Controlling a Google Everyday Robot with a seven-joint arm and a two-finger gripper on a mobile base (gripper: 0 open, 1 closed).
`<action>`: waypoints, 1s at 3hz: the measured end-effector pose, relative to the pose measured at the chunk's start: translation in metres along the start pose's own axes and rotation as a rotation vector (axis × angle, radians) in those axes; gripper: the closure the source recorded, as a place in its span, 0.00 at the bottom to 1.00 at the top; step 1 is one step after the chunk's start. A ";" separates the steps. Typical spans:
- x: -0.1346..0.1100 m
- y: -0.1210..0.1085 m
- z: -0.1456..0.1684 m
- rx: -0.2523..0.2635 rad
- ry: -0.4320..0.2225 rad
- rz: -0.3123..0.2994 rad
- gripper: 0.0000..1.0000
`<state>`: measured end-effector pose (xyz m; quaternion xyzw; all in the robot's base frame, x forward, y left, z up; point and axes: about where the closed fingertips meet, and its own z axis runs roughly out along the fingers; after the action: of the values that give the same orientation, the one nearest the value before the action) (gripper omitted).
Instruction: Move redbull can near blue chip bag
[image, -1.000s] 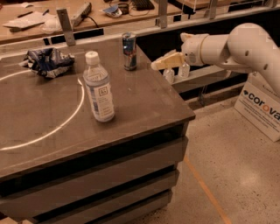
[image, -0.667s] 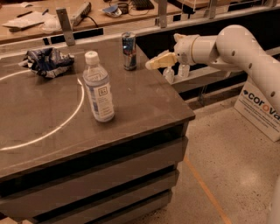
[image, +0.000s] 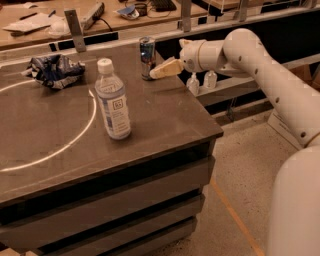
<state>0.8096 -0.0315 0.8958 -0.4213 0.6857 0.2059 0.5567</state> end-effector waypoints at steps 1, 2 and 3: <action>-0.007 0.017 0.032 -0.075 -0.019 -0.004 0.03; -0.012 0.030 0.049 -0.135 -0.030 -0.006 0.25; -0.025 0.042 0.057 -0.189 -0.033 0.001 0.49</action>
Offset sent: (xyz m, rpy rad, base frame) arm 0.0059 0.0751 -0.0077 0.0333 0.0363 0.1943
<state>0.8102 0.0430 0.8949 -0.4680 0.6542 0.2770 0.5257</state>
